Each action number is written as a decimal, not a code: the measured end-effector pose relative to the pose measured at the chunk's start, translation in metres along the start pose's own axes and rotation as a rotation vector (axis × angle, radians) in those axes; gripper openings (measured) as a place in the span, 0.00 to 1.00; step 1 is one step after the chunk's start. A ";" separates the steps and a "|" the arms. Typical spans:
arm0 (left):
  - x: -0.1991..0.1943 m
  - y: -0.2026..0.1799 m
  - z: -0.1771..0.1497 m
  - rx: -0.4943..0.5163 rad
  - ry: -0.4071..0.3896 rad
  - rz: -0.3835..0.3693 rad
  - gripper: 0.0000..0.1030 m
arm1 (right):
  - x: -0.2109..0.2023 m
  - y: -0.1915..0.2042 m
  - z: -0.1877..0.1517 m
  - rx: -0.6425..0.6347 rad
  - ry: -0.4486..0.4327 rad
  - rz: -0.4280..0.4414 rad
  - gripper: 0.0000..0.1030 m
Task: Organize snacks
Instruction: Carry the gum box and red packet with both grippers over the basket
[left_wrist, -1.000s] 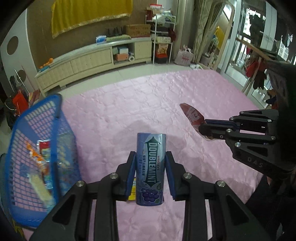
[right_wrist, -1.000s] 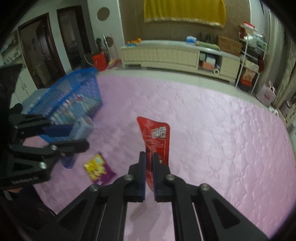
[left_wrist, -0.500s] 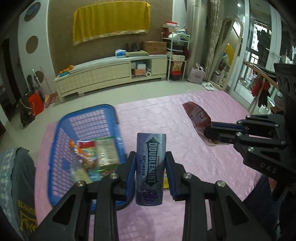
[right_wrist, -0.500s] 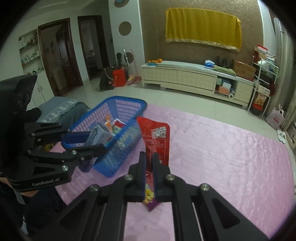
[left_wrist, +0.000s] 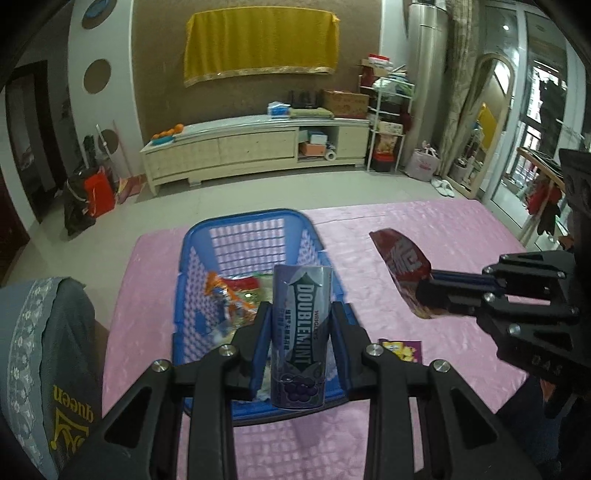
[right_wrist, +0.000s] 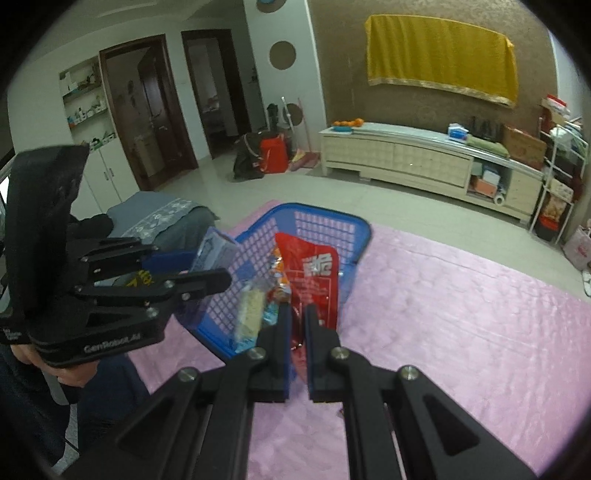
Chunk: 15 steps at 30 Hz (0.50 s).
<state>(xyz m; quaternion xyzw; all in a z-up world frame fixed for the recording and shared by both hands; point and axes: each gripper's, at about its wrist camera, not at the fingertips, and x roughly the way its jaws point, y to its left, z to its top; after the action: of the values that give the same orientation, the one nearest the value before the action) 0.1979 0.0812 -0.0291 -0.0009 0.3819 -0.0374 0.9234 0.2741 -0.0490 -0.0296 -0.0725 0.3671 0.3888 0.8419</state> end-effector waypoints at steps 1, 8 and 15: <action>0.004 0.006 -0.002 -0.007 0.009 0.006 0.28 | 0.004 0.002 0.001 -0.003 0.007 0.004 0.09; 0.033 0.029 -0.016 -0.044 0.078 -0.003 0.28 | 0.031 0.012 0.002 -0.022 0.055 0.011 0.09; 0.061 0.039 -0.028 -0.065 0.131 -0.011 0.28 | 0.043 0.009 -0.002 -0.013 0.084 0.000 0.09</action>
<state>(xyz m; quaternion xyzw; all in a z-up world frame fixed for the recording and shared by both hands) 0.2235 0.1168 -0.0929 -0.0303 0.4425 -0.0302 0.8957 0.2847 -0.0176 -0.0581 -0.0941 0.3996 0.3877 0.8254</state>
